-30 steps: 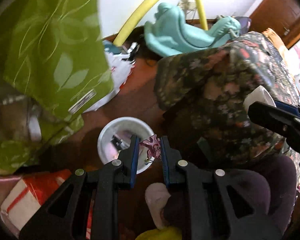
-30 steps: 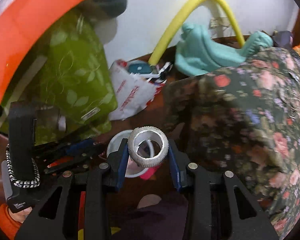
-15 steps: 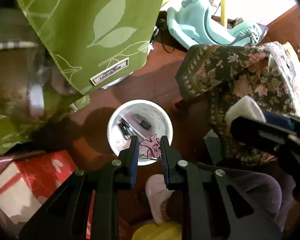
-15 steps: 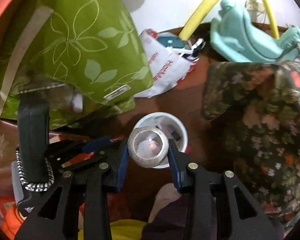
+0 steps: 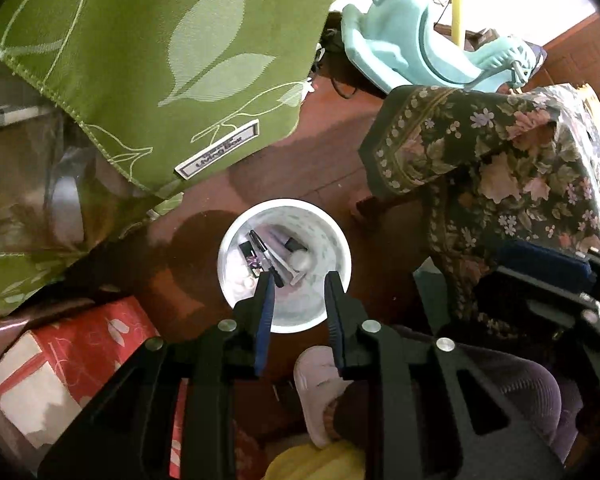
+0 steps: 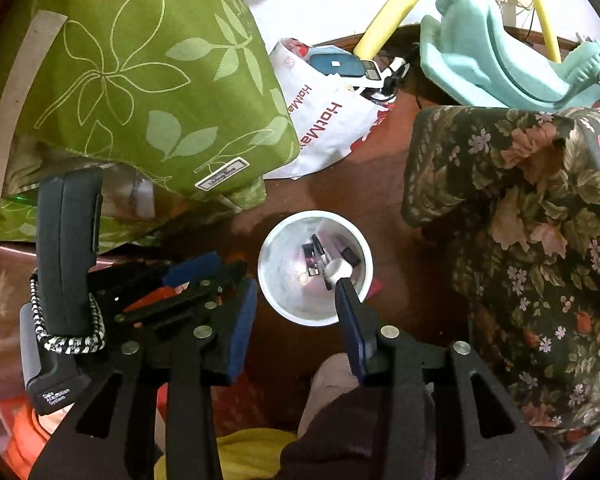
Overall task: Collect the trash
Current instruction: 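Move both open tools back over the remaining bed items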
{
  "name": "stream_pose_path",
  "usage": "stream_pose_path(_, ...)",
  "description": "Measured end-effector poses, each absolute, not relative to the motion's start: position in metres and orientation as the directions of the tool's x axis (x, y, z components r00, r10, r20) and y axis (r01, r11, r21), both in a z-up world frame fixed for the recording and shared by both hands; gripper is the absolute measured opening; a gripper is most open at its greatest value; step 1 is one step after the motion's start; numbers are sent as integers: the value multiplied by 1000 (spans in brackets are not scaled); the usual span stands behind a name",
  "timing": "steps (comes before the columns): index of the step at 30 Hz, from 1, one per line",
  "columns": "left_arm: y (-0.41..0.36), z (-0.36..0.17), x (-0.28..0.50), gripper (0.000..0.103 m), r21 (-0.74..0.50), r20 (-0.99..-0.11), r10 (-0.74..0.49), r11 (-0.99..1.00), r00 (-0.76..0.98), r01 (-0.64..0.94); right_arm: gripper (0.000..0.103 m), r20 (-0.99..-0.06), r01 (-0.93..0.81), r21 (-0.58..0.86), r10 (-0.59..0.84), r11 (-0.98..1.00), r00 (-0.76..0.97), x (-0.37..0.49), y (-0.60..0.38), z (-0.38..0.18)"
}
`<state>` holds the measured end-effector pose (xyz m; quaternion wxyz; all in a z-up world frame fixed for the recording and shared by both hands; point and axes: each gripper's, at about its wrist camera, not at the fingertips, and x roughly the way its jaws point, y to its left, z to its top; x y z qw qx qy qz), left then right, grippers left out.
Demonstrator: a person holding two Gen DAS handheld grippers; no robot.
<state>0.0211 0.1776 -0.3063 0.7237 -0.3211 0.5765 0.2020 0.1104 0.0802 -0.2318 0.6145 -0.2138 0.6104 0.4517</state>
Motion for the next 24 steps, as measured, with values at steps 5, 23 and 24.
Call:
stream_pose_path(5,168,-300,26,24,-226,-965,-79,730,250,-645,38,-942,-823,266,318,502,-110,116,66,-216)
stream_pose_path(23,81,-209,117,24,-204,-925,-16,863,379,-462,38,-870,-735,204,464,647,168,186,-52,-130)
stream_pose_path(24,77,-204,121,24,-203,-921,-13,868,389,-452,38,-866,-729,206,469,653,175,190,-58,-127)
